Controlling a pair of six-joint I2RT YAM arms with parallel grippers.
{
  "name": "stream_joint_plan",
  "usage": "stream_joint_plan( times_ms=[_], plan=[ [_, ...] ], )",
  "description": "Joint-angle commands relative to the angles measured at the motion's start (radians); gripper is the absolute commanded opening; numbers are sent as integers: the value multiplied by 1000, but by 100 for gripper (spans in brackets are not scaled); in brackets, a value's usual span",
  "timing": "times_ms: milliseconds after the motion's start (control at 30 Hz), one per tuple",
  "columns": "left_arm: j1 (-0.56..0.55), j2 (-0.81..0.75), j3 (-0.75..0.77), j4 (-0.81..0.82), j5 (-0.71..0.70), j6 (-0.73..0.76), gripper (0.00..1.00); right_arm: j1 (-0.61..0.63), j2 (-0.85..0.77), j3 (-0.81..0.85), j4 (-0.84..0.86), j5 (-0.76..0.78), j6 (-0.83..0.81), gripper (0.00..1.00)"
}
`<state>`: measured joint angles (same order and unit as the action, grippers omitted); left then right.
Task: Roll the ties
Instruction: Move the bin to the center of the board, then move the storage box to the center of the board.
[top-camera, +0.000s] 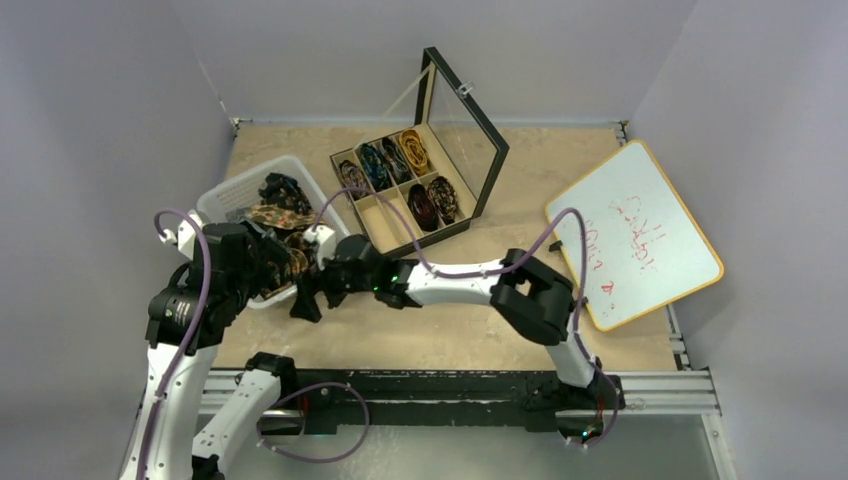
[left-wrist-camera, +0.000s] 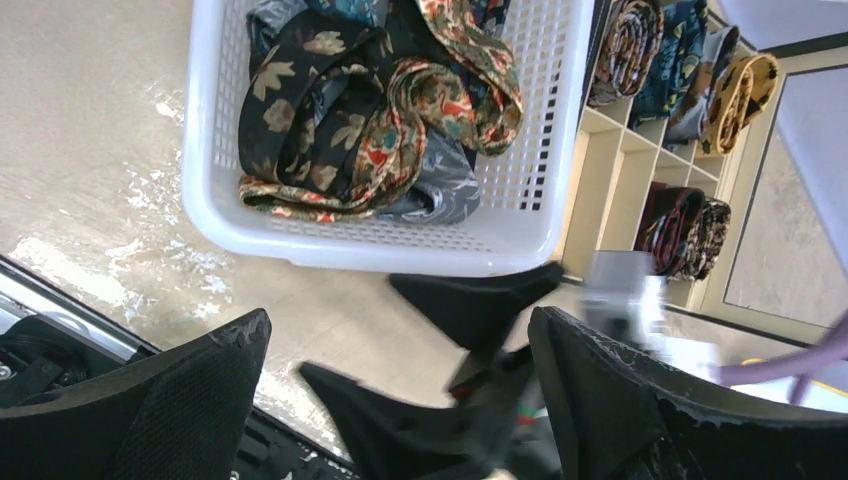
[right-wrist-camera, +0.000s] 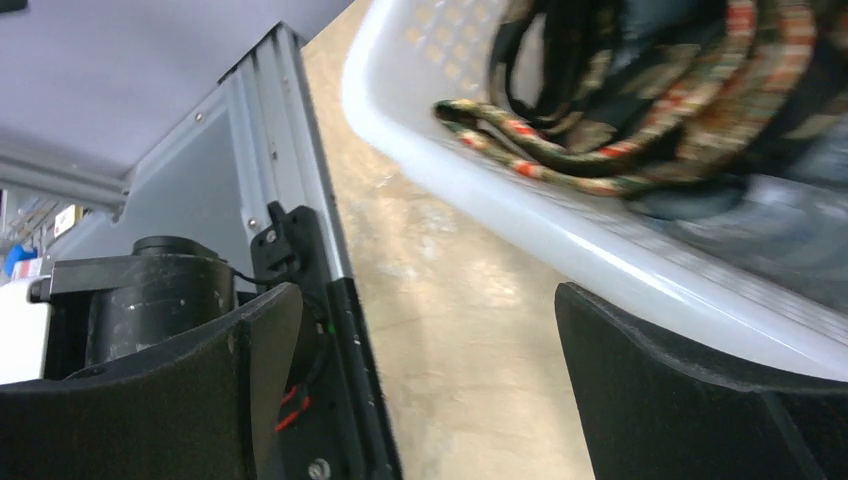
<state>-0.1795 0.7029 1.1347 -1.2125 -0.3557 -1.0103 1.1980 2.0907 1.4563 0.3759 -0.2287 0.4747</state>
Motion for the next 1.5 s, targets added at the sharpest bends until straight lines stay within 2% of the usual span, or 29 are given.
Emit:
stream_joint_plan(
  times_ms=[0, 133, 233, 300, 400, 500, 700, 800, 867, 1033, 1267, 1467],
  plan=[
    [-5, 26, 1, -19, 26, 42, 100, -107, -203, -92, 73, -58, -33, 99],
    [-5, 47, -78, 138, 180, 131, 100, -191, -319, -119, -99, 81, -140, 99],
    [-5, 73, -151, 310, 392, 230, 100, -249, -322, -109, -223, 279, -186, 99],
    [-5, 101, -204, 408, 517, 285, 100, -301, -309, -112, -270, 346, -193, 99],
    [-5, 178, -245, 502, 657, 343, 100, -368, -306, -118, -311, 364, -209, 99],
    [-6, 235, -272, 576, 750, 371, 100, -403, -311, -128, -308, 247, -250, 99],
    [-8, 291, -305, 628, 768, 391, 100, -406, -245, -85, -333, 83, -256, 99],
    [-8, 294, -322, 602, 726, 391, 100, -406, -185, -37, -348, 84, -237, 99],
    [-8, 285, -330, 578, 706, 392, 100, -407, -168, 10, -402, 141, -234, 99],
    [-8, 224, -372, 577, 708, 386, 100, -427, -243, -12, -389, 382, -209, 99],
    [-8, 207, -386, 632, 819, 411, 100, -507, -303, -24, -395, 628, -259, 99],
    [-9, 215, -389, 684, 893, 418, 99, -567, -320, -35, -379, 720, -328, 99]
  ],
)
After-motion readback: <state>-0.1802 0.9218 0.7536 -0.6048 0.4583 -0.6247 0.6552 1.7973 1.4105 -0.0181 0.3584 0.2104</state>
